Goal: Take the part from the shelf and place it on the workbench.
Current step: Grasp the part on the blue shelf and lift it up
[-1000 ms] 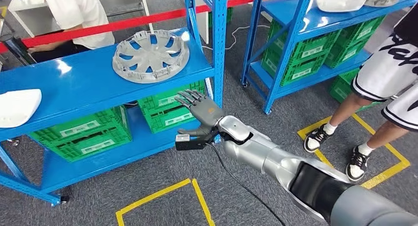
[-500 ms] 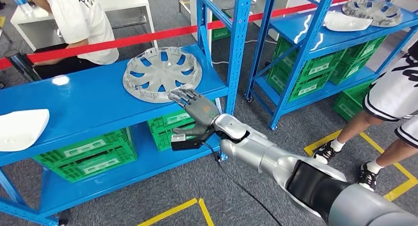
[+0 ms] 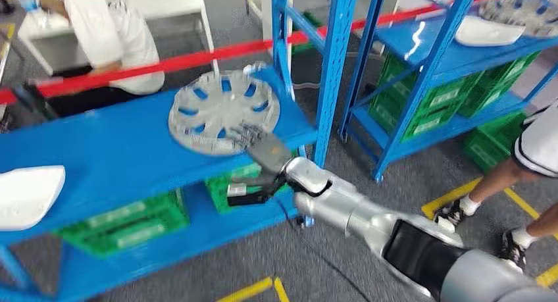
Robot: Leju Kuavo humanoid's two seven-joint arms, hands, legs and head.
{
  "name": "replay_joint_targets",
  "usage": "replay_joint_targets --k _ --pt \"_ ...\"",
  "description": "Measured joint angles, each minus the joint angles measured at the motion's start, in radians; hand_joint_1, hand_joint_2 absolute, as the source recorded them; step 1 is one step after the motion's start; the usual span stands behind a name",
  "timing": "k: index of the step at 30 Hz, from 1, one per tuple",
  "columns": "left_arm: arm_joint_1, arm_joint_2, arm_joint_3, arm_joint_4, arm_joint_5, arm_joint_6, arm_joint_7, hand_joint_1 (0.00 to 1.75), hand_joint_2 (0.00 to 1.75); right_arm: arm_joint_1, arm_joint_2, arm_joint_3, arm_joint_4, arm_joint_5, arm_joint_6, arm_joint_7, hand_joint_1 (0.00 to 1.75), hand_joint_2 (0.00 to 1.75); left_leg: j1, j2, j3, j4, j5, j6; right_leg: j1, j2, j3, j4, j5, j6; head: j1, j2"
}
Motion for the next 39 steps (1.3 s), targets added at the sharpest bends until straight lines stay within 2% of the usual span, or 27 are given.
replay_joint_targets --k 3,4,5,6,8,9,10,12,13,15,16,18,19,21,23,26,27,28,29,31,32,33,34,35,36,37,39 --pt "0.000 -0.001 0.001 0.000 0.000 0.000 -0.002 0.00 0.00 0.007 0.004 0.000 -0.001 0.004 0.002 -0.001 0.00 0.00 0.012 0.003 -0.125 0.149 -0.057 -0.015 -0.004 0.000 0.029 -0.003 -0.028 -0.002 -0.005 0.000" --pt "0.002 -0.001 0.001 0.000 0.000 0.000 -0.003 0.00 0.00 0.011 0.005 0.000 -0.001 0.005 0.002 -0.001 0.00 0.00 0.015 0.004 -0.154 0.160 -0.067 -0.018 -0.006 0.002 0.041 -0.003 -0.039 0.000 -0.005 0.000" --pt "0.004 0.000 0.001 0.000 0.000 0.000 -0.003 0.00 0.00 0.014 0.006 0.000 -0.001 0.006 0.002 -0.001 0.00 0.00 0.018 0.005 -0.168 0.141 -0.058 -0.021 -0.008 0.003 0.054 -0.003 -0.050 0.003 -0.005 0.000" --pt "0.005 0.000 0.001 0.000 -0.001 0.000 -0.003 0.00 0.00 0.016 0.007 0.000 -0.001 0.007 0.001 0.000 0.00 0.00 0.020 0.007 -0.169 0.094 -0.024 -0.023 -0.011 0.004 0.069 -0.003 -0.063 0.008 -0.005 0.000" --pt "0.008 0.000 0.002 0.003 -0.002 0.000 -0.003 0.00 0.00 0.019 0.010 0.000 -0.001 0.010 0.000 0.002 0.00 0.00 0.023 0.012 -0.161 -0.029 0.093 -0.025 -0.014 0.005 0.093 -0.003 -0.088 0.019 -0.010 0.000" --pt "0.008 0.000 0.003 0.004 -0.002 -0.001 -0.003 0.00 0.00 0.020 0.012 0.000 -0.001 0.010 0.000 0.003 0.00 0.00 0.022 0.013 -0.156 -0.072 0.134 -0.021 -0.014 0.005 0.101 -0.006 -0.099 0.026 -0.013 0.000" --pt "0.009 0.000 0.004 0.005 -0.003 -0.002 -0.002 0.00 0.00 0.022 0.014 0.001 -0.002 0.011 -0.001 0.006 0.00 0.00 0.021 0.014 -0.154 -0.095 0.156 -0.015 -0.013 0.005 0.109 -0.011 -0.105 0.034 -0.015 0.000" --pt "0.007 0.001 0.005 0.004 -0.003 -0.002 -0.002 0.00 0.00 0.023 0.017 0.001 -0.006 0.012 -0.002 0.010 0.00 0.00 0.019 0.013 -0.138 -0.105 0.144 0.004 -0.013 0.006 0.118 -0.010 -0.100 0.048 -0.014 0.000" --pt "0.007 0.001 0.005 0.004 -0.003 -0.002 -0.002 0.00 0.00 0.023 0.018 0.000 -0.007 0.013 -0.002 0.011 0.00 0.00 0.020 0.012 -0.127 -0.110 0.139 0.013 -0.013 0.004 0.111 0.013 -0.088 0.054 -0.012 0.000" --pt "0.004 0.001 0.005 0.002 -0.003 -0.002 -0.003 0.00 0.00 0.022 0.019 0.000 -0.009 0.013 -0.002 0.012 0.00 0.00 0.022 0.009 -0.099 -0.117 0.122 0.027 -0.015 0.000 0.051 0.114 -0.075 0.060 -0.007 0.000" --pt "0.003 0.001 0.005 0.002 -0.003 -0.002 -0.003 0.00 0.00 0.022 0.019 0.000 -0.009 0.012 -0.002 0.012 0.00 0.00 0.022 0.008 -0.085 -0.120 0.111 0.032 -0.014 -0.002 0.005 0.177 -0.084 0.062 -0.004 0.000" --pt "0.003 0.001 0.006 0.002 -0.003 -0.002 -0.002 0.00 0.00 0.025 0.019 0.000 -0.009 0.012 -0.002 0.012 0.00 0.00 0.021 0.005 -0.055 -0.122 0.085 0.035 -0.012 -0.003 -0.084 0.268 -0.142 0.064 0.000 0.000" --pt "0.004 0.001 0.006 0.002 -0.003 -0.002 -0.002 0.00 0.00 0.027 0.019 0.001 -0.009 0.012 -0.002 0.012 0.00 0.00 0.020 0.004 -0.037 -0.122 0.070 0.035 -0.011 -0.003 -0.114 0.279 -0.169 0.064 0.001 0.000" --pt "0.005 0.001 0.006 0.003 -0.003 -0.002 -0.002 0.00 0.00 0.028 0.019 0.001 -0.009 0.013 -0.002 0.012 0.00 0.00 0.018 0.002 -0.004 -0.122 0.045 0.034 -0.009 -0.003 -0.141 0.251 -0.182 0.059 0.002 0.000" --pt "0.005 0.001 0.006 0.003 -0.003 -0.002 -0.002 0.00 0.00 0.029 0.019 0.001 -0.009 0.013 -0.002 0.012 0.00 0.00 0.018 0.001 0.009 -0.123 0.036 0.034 -0.008 -0.004 -0.143 0.225 -0.173 0.057 0.003 0.000" --pt "0.005 0.001 0.006 0.003 -0.003 -0.002 -0.002 0.00 0.00 0.029 0.019 0.001 -0.009 0.013 -0.002 0.012 0.00 0.00 0.018 0.001 0.009 -0.123 0.036 0.034 -0.008 -0.004 -0.143 0.224 -0.173 0.057 0.003 0.000" --pt "0.005 0.001 0.006 0.003 -0.003 -0.002 -0.002 0.00 0.00 0.029 0.019 0.001 -0.009 0.013 -0.002 0.012 0.00 0.00 0.018 0.001 0.011 -0.123 0.035 0.034 -0.008 -0.004 -0.142 0.220 -0.170 0.057 0.003 0.000" --pt "0.006 0.000 0.007 0.004 -0.003 -0.002 -0.002 0.00 0.00 0.030 0.019 0.001 -0.009 0.013 -0.001 0.012 0.00 0.00 0.016 0.000 0.025 -0.123 0.019 0.030 -0.002 -0.005 -0.140 0.165 -0.102 0.049 0.001 0.000" --pt "0.005 0.000 0.007 0.004 -0.003 -0.002 -0.003 0.00 0.00 0.029 0.018 -0.001 -0.009 0.013 -0.001 0.012 0.00 0.00 0.013 0.000 0.041 -0.111 0.010 0.020 0.001 -0.004 -0.123 0.106 -0.042 0.036 0.000 0.000" --pt "0.002 0.000 0.009 0.003 -0.004 -0.002 -0.007 0.00 0.00 0.027 0.015 -0.006 -0.010 0.012 0.001 0.013 0.00 0.00 0.011 0.002 0.008 0.007 -0.009 -0.008 0.003 -0.006 -0.070 -0.010 0.063 0.005 -0.004 0.000" --pt "-0.001 0.001 0.009 0.002 -0.004 -0.002 -0.008 0.00 0.00 0.025 0.014 -0.008 -0.011 0.010 0.002 0.015 0.00 0.44 0.012 0.004 -0.038 0.081 -0.022 -0.019 -0.002 -0.004 -0.041 -0.016 0.044 -0.003 -0.003 0.000" --pt "-0.001 0.001 0.010 0.002 -0.004 -0.002 -0.010 0.00 0.00 0.026 0.013 -0.010 -0.011 0.006 0.004 0.019 0.00 0.87 0.014 0.006 -0.091 0.144 -0.054 -0.024 -0.004 -0.004 -0.021 -0.018 0.030 -0.005 -0.005 0.000" --pt "-0.001 0.001 0.011 0.002 -0.004 -0.002 -0.010 0.00 0.00 0.028 0.013 -0.012 -0.011 -0.001 0.006 0.023 0.00 1.31 0.016 0.007 -0.123 0.161 -0.093 -0.025 -0.005 -0.002 -0.007 -0.018 0.017 -0.004 -0.005 0.000" --pt "0.000 0.001 0.012 0.002 -0.004 -0.002 -0.010 0.00 0.00 0.030 0.013 -0.016 -0.010 -0.009 0.009 0.028 0.00 1.75 0.017 0.007 -0.144 0.153 -0.114 -0.026 -0.007 0.000 0.009 -0.018 0.004 -0.002 -0.005 0.000" --pt "0.001 0.001 0.013 0.002 -0.004 -0.002 -0.011 0.00 0.00 0.033 0.013 -0.020 -0.010 -0.020 0.014 0.031 0.00 1.75 0.019 0.008 -0.153 0.121 -0.106 -0.027 -0.009 0.001 0.027 -0.018 -0.010 0.000 -0.005 0.000" --pt "0.001 0.001 0.014 0.002 -0.004 -0.002 -0.012 0.00 0.00 0.035 0.014 -0.025 -0.010 -0.030 0.020 0.033 0.00 1.75 0.021 0.009 -0.153 0.069 -0.061 -0.028 -0.011 0.002 0.043 -0.018 -0.023 0.003 -0.005 0.000" --pt "0.003 0.001 0.014 0.003 -0.004 -0.002 -0.012 0.00 0.00 0.039 0.016 -0.031 -0.009 -0.046 0.034 0.033 0.00 1.75 0.024 0.012 -0.147 -0.049 0.075 -0.030 -0.011 0.004 0.066 -0.014 -0.048 0.012 -0.009 0.000"
